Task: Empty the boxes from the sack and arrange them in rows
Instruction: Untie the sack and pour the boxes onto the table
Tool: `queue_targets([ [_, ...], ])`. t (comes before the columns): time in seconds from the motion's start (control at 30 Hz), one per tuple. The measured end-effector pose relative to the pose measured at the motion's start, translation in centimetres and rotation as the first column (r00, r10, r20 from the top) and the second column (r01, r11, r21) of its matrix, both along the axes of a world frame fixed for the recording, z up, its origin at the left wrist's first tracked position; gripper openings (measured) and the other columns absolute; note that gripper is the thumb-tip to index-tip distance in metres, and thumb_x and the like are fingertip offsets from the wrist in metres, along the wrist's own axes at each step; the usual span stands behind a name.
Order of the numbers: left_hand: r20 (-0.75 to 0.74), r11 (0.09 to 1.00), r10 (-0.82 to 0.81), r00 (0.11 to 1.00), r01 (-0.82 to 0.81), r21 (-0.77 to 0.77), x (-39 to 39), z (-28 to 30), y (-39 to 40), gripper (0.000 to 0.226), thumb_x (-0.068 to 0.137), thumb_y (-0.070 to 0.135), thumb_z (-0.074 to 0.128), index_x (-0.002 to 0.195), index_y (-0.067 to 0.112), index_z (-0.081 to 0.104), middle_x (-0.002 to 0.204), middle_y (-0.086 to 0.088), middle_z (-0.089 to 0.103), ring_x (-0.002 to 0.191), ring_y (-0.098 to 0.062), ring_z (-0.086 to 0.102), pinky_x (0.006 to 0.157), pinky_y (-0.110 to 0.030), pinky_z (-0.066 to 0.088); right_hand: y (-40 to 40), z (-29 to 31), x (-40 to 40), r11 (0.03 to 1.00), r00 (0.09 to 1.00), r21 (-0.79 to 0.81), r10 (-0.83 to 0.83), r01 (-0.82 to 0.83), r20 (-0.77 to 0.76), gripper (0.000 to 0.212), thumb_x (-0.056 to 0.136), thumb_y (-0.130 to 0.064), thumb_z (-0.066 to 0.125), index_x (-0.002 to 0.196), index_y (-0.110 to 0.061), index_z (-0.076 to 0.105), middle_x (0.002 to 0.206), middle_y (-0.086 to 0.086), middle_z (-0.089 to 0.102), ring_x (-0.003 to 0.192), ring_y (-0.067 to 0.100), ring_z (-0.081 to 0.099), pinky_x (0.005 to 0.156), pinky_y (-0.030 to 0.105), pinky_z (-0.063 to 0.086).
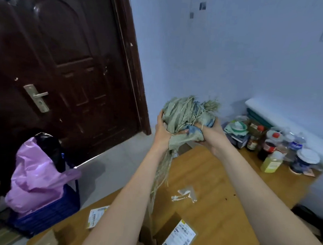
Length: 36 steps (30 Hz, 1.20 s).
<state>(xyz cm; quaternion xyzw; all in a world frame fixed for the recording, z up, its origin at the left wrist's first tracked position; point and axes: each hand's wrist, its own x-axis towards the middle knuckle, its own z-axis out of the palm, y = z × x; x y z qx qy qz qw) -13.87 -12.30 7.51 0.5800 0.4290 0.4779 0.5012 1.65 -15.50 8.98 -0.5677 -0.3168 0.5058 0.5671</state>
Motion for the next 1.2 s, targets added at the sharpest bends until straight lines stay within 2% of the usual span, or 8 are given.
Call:
queue_targets([
  [0.07, -0.099, 1.000, -0.018, 0.995, 0.016, -0.016, 2.6, -1.3, 0.8, 0.136, 0.044, 0.038, 0.097, 0.152, 0.022, 0.016, 0.146, -0.004, 0.038, 0.130, -0.017, 0.048, 0.110, -0.038, 0.042, 0.5, -1.8, 2.8, 0.998, 0.997, -0.003, -0.065, 0.066, 0.036, 0.065, 0.080, -0.021, 0.078, 0.134, -0.028, 0.041, 0.121, 0.003, 0.062, 0.105, 0.026, 0.065, 0.085, 0.051, 0.058],
  [0.13, -0.098, 0.997, -0.064, 0.993, 0.059, -0.052, 5.2, -3.2, 2.0, 0.126, 0.053, 0.024, 0.097, 0.150, 0.025, 0.016, 0.141, -0.003, 0.041, 0.126, -0.018, 0.052, 0.105, -0.030, 0.046, 1.0, -3.6, 5.3, 0.992, 0.992, 0.002, -0.125, 0.125, 0.034, 0.062, 0.079, -0.016, 0.078, 0.130, -0.028, 0.044, 0.119, 0.001, 0.063, 0.106, 0.024, 0.065, 0.087, 0.051, 0.057],
  [0.27, -0.082, 0.989, -0.128, 0.988, 0.121, -0.086, 10.7, -6.2, 4.4, 0.116, 0.067, 0.000, 0.087, 0.152, 0.029, 0.015, 0.139, -0.003, 0.045, 0.123, -0.020, 0.053, 0.072, -0.008, 0.052, 2.5, -6.3, 9.6, 0.966, 0.963, 0.030, -0.257, 0.256, 0.083, 0.066, 0.080, -0.006, 0.076, 0.130, -0.028, 0.039, 0.117, -0.002, 0.063, 0.103, 0.017, 0.064, 0.091, 0.038, 0.055],
  [0.37, -0.201, 0.988, -0.150, 0.968, 0.139, -0.066, 14.7, -8.1, 6.6, 0.110, 0.065, 0.014, 0.090, 0.151, 0.026, 0.022, 0.136, 0.007, 0.046, 0.125, -0.017, 0.051, 0.098, -0.030, 0.050, 4.1, -8.0, 13.0, 0.941, 0.917, 0.072, -0.338, 0.330, 0.212, 0.068, 0.078, -0.002, 0.075, 0.136, -0.018, 0.043, 0.108, -0.007, 0.063, 0.102, 0.017, 0.063, 0.094, 0.036, 0.052],
  [0.47, -0.329, 0.991, -0.129, 0.936, 0.129, -0.022, 18.5, -10.1, 8.9, 0.114, 0.058, 0.030, 0.094, 0.149, 0.022, 0.026, 0.142, -0.001, 0.040, 0.128, -0.021, 0.049, 0.108, -0.046, 0.044, 5.7, -10.0, 16.2, 0.922, 0.872, 0.078, -0.383, 0.379, 0.305, 0.067, 0.076, -0.001, 0.076, 0.134, -0.017, 0.045, 0.107, -0.008, 0.062, 0.105, 0.017, 0.061, 0.096, 0.035, 0.049],
  [0.67, -0.446, 0.975, -0.220, 0.867, 0.196, -0.101, 24.2, -16.4, 11.7, 0.120, 0.064, 0.026, 0.091, 0.155, 0.019, 0.012, 0.149, -0.008, 0.038, 0.137, -0.026, 0.039, 0.111, -0.045, 0.039, 7.8, -17.1, 21.0, 0.900, 0.856, -0.048, -0.395, 0.434, 0.332, 0.081, 0.077, -0.011, 0.077, 0.145, -0.025, 0.037, 0.131, -0.001, 0.060, 0.120, 0.023, 0.056, 0.102, 0.042, 0.048],
  [0.9, -0.460, 0.919, -0.376, 0.804, 0.262, -0.294, 28.5, -25.6, 13.5, 0.102, 0.071, 0.007, 0.082, 0.150, 0.026, 0.020, 0.140, -0.006, 0.046, 0.131, -0.027, 0.045, 0.109, -0.043, 0.039, 8.8, -26.3, 24.2, 0.852, 0.828, -0.222, -0.347, 0.475, 0.442, 0.089, 0.079, -0.012, 0.078, 0.151, -0.027, 0.028, 0.139, 0.007, 0.049, 0.132, 0.031, 0.041, 0.107, 0.049, 0.042],
  [1.2, -0.508, 0.879, -0.461, 0.727, 0.296, -0.374, 31.8, -32.9, 16.0, 0.082, 0.086, 0.003, 0.067, 0.152, 0.017, 0.020, 0.143, -0.007, 0.046, 0.133, -0.026, 0.045, 0.112, -0.041, 0.038, 11.2, -33.8, 27.0, 0.781, 0.741, -0.290, -0.302, 0.552, 0.599, 0.095, 0.083, -0.012, 0.072, 0.152, -0.010, 0.007, 0.131, 0.021, 0.054, 0.116, 0.041, 0.056, 0.093, 0.043, 0.047],
])
